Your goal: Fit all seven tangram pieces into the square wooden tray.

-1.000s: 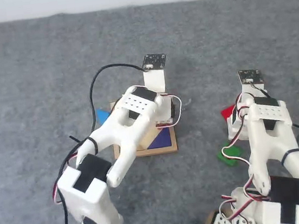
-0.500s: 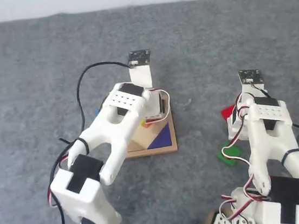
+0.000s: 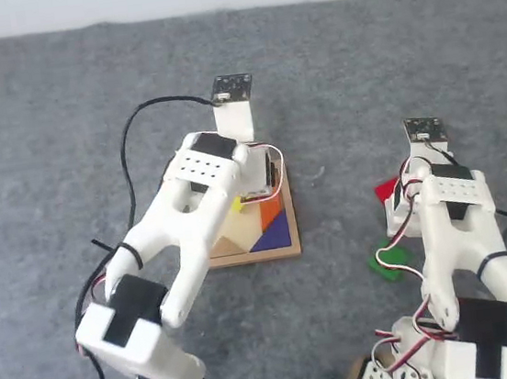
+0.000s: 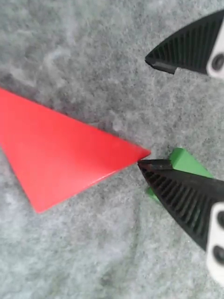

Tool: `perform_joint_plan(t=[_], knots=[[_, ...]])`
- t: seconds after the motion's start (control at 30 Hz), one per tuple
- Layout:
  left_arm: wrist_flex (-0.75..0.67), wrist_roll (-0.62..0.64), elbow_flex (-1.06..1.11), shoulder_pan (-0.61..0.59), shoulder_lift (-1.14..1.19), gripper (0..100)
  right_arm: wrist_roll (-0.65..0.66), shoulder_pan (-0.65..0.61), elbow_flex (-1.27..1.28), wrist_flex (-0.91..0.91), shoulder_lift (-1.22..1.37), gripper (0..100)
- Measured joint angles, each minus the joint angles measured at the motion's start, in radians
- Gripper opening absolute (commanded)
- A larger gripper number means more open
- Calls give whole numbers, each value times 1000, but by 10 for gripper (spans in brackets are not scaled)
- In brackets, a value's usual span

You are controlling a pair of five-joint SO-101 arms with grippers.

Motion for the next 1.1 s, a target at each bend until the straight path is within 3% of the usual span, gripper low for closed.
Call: perform_joint_plan(t=[0.13, 0.23, 0.53, 0.8, 1.1], knots=[[2, 0, 0, -12, -8, 102, 0, 0, 0, 0, 0, 307], [-21, 0, 15, -41, -8, 4, 0, 0, 0, 0, 0, 307], [-29, -83, 98, -48, -8, 13, 0, 0, 0, 0, 0, 307], [-46, 3, 130, 25, -8, 13, 0, 0, 0, 0, 0, 307], [-103, 15, 147, 57, -8, 13, 0, 0, 0, 0, 0, 307]])
